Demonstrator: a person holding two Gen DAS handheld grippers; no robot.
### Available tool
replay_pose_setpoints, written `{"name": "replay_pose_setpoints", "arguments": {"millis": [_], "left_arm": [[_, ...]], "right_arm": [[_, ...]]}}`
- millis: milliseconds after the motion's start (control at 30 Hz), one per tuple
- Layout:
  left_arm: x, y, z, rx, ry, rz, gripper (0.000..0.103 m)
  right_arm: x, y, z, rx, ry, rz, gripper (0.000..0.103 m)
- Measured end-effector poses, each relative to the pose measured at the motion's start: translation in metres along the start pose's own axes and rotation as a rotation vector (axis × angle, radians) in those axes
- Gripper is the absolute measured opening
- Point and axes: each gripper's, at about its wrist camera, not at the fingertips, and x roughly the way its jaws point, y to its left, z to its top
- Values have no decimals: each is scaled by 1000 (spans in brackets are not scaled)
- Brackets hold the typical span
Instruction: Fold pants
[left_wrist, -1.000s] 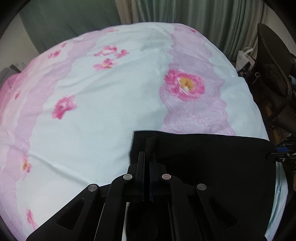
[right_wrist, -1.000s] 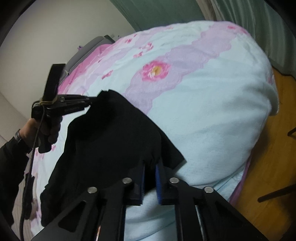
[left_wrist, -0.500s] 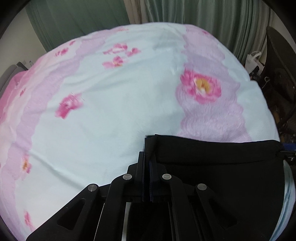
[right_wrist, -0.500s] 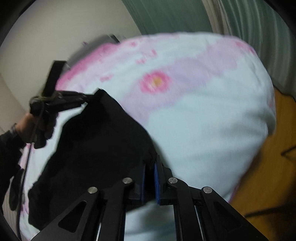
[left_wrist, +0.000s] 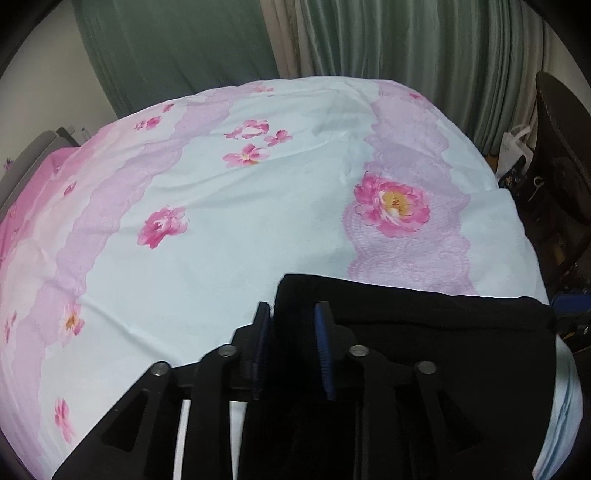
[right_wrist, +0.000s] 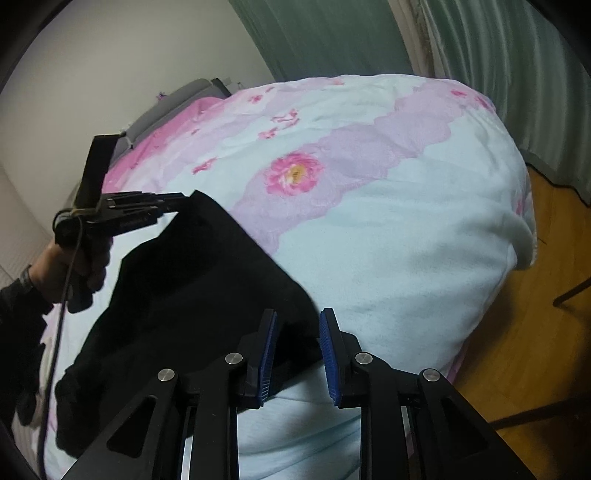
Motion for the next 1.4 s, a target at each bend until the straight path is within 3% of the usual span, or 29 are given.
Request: {"name": "replay_pose_setpoints", "arguments": {"millis": [300,333,367,400,633,733,867,1067,1300,1400], "left_arm": [[-22,-10,-29,-34,0,7,36],[-25,-10,-34,-60,1,12,36],[-28,-9,-38,-82,-6,7,36],[-32,-9,-41,-102,-14,4,36],[-86,-22,-80,-226,-75,75,38],[-117,-31,-101,-295,-98,151,39],[-164,-47,-138,-411,-124,251,47],[-231,-76,-222,-575,-129,450,51],[-297,-106,-335,-853,-95,718,51],[-309,-116,-369,-965,-104,746,51]], "right_arm": [[10,5,-11,35,77,105,24],[15,3,-12,53,90,120,22],[20,1,-12,68,107,131,9],[23,0,-13,76,118,146,3],[7,3,-22,45,108,139,4],[-2,9,-20,16,99,144,7],[-21,22,-17,-47,43,148,40],[-54,57,-21,-167,-47,181,49],[-64,115,-50,-298,-10,301,49],[-66,138,-65,-347,10,347,49]]}}
